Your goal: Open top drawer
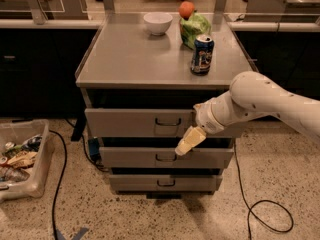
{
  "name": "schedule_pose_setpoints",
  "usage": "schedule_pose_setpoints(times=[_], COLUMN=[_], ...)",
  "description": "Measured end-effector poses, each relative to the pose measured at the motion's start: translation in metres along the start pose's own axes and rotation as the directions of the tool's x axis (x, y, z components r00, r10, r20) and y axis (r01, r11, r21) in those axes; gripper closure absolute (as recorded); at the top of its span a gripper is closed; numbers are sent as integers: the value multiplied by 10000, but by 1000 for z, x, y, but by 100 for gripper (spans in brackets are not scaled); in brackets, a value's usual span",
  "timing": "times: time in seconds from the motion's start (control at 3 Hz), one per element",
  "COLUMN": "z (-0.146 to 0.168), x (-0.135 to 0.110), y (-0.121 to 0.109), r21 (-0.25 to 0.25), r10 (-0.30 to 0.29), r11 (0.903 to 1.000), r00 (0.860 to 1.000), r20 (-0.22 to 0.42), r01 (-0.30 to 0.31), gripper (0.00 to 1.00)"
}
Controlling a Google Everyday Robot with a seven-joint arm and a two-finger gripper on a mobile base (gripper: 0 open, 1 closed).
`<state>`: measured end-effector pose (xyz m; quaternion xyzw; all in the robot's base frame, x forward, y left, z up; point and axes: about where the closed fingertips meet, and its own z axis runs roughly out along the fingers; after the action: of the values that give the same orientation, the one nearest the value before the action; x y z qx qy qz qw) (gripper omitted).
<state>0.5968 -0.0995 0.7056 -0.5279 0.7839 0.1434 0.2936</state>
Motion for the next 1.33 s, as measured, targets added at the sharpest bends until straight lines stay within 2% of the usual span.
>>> schedule_pose_setpoints(times=[0.33, 0.67, 1.0, 1.33], z=[0, 6, 28, 28], x=[0, 6, 19, 19], y=[0, -4, -18, -18], r21=[3, 432, 600, 597], r10=[-2, -212, 97, 97], r11=[10000, 9988, 9982, 9982], r00=[10000, 9984, 9924, 9924], r20=[-4, -524, -1228, -1229], r01=[2, 234, -23, -24], gripper=[0, 0, 0, 0])
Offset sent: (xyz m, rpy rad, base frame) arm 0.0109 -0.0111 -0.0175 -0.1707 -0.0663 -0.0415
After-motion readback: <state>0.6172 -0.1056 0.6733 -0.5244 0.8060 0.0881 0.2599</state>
